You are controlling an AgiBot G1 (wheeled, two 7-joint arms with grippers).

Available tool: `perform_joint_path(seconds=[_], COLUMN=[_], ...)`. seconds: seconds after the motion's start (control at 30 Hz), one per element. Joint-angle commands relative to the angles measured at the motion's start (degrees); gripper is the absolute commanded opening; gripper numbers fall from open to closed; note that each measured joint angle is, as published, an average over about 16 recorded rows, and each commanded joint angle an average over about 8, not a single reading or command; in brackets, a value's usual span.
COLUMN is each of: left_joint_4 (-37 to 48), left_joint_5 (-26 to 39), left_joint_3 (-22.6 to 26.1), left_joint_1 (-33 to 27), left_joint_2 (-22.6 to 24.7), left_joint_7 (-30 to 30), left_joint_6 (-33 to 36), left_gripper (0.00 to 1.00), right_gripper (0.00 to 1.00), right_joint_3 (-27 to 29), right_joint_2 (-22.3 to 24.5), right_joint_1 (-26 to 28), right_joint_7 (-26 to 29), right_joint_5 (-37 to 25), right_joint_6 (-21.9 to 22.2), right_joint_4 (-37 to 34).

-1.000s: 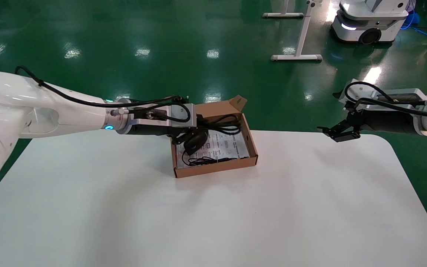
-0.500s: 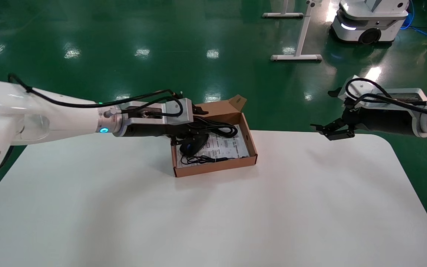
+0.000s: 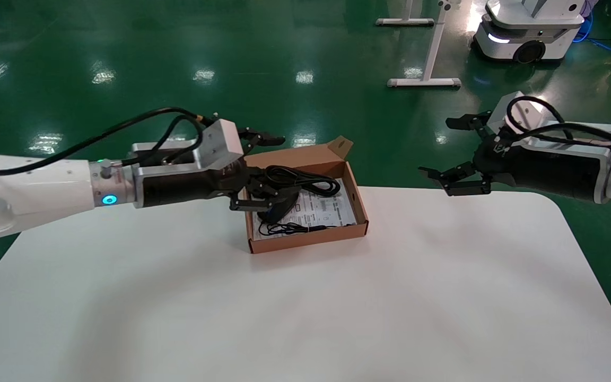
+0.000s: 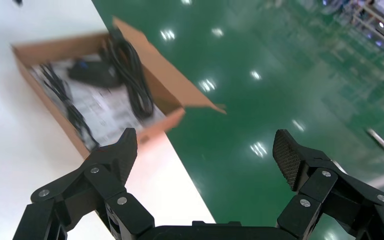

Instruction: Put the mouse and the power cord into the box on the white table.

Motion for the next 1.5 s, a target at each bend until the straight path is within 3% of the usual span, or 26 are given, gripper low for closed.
perform_joint_path(seconds=[0.03, 1.17, 1.5], left_joint_4=[-2.35, -42.32, -47.86], left_joint_5=[-1.25, -22.51, -25.60], left_joint_3=[-0.90, -16.17, -18.33], left_joint_1=[1.31, 23.57, 26.67], left_joint_2=[-1.39, -25.04, -28.29], left_joint_7=[-1.83, -32.89, -36.45], left_joint_6=[0.80, 14.39, 16.40], left_gripper=[1.00, 1.00, 1.00], right_gripper=[1.00, 1.00, 1.00], right_joint_3=[0.70, 12.61, 14.32], right_joint_2=[0.80, 14.35, 16.26], right_joint_1=[-1.36, -24.46, -27.72], right_joint_7=[1.43, 25.78, 28.64], right_joint_5=[1.38, 24.76, 28.18], right_joint_6=[-0.81, -14.48, -16.44], right_joint_4=[2.46, 44.19, 50.00])
